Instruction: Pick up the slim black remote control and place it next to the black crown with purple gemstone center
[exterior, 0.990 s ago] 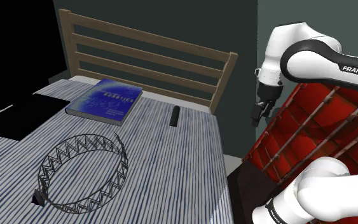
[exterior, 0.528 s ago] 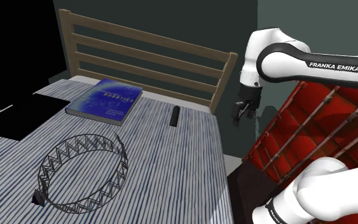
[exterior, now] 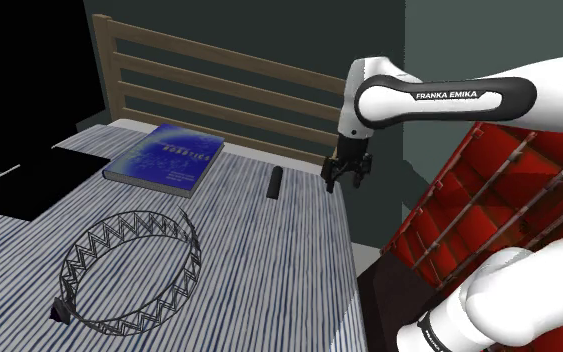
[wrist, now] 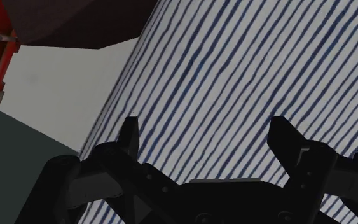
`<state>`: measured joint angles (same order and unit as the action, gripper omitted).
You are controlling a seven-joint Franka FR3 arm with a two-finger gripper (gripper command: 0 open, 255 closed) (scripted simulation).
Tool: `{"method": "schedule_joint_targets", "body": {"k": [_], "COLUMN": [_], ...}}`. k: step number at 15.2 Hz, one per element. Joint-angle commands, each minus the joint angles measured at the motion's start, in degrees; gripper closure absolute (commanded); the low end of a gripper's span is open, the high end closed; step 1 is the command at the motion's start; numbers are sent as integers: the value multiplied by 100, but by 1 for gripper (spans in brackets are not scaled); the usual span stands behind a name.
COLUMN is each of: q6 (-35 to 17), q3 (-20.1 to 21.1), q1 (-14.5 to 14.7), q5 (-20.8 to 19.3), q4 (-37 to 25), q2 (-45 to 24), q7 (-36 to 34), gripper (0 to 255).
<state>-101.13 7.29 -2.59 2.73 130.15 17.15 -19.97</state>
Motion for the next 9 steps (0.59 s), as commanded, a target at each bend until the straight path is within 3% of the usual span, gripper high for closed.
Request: {"method": "schedule_joint_targets", "body": {"k": [1,9], "q6": [-206,-782], "q3": [40,54], "q1": [-32,-92], "q5": [78,297], "q4": [-296,-1580], "q2": [-477,-2203], "q7": [-297,-1314], "gripper": [0,0]}}
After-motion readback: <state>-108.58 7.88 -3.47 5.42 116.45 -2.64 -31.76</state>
